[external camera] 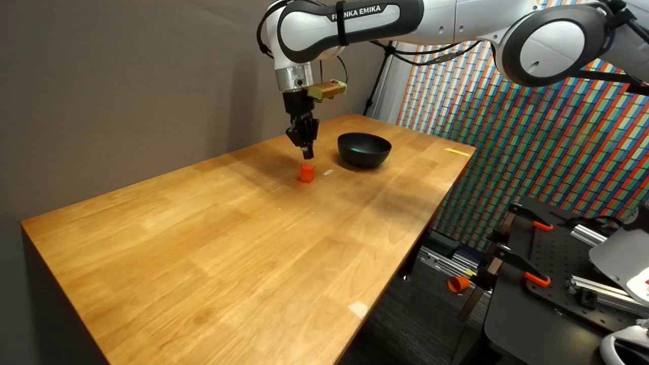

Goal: Put the blocks in the bowl

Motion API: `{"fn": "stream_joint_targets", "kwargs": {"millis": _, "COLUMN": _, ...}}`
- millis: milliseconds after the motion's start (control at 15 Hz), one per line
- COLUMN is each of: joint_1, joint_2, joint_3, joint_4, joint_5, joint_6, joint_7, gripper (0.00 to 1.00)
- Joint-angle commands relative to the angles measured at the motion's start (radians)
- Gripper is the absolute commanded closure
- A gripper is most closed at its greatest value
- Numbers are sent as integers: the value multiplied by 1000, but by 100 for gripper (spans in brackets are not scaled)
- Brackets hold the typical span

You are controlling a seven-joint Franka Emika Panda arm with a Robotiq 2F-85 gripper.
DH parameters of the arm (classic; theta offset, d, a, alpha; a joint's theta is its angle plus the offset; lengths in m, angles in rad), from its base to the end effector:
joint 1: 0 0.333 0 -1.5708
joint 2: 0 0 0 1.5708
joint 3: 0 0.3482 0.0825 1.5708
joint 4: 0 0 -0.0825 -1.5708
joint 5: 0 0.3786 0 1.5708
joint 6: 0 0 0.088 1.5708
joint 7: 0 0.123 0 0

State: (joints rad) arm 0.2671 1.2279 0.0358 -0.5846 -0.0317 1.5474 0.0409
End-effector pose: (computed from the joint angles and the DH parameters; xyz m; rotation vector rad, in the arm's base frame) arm 0.7650 0.2191 0.2202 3.0516 0.3776 -0.4047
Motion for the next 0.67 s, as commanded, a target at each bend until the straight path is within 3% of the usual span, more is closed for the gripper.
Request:
{"fn": "stream_joint_targets", "kwargs": {"millis": 0, "joint_1": -9, "joint_2": -56, "joint_3": 33, "joint_4": -31, "joint_5": 43, "joint_6": -66, "joint_7": 7, "gripper": 56}}
{"fn": "stream_joint_targets", "kwargs": {"millis": 467, "joint_1": -17, "joint_2": -58, "joint_3": 85, "joint_4": -44, "joint_5": 67, "joint_6": -47, "joint_7": -108, "gripper": 3}}
{"fn": "stream_joint_targets", "kwargs": {"millis": 600, "joint_1": -19, "joint_2": -53, "joint_3": 78, "joint_4": -59, "joint_5": 56, "joint_6": -40, "joint_7": -148, "gripper": 0}}
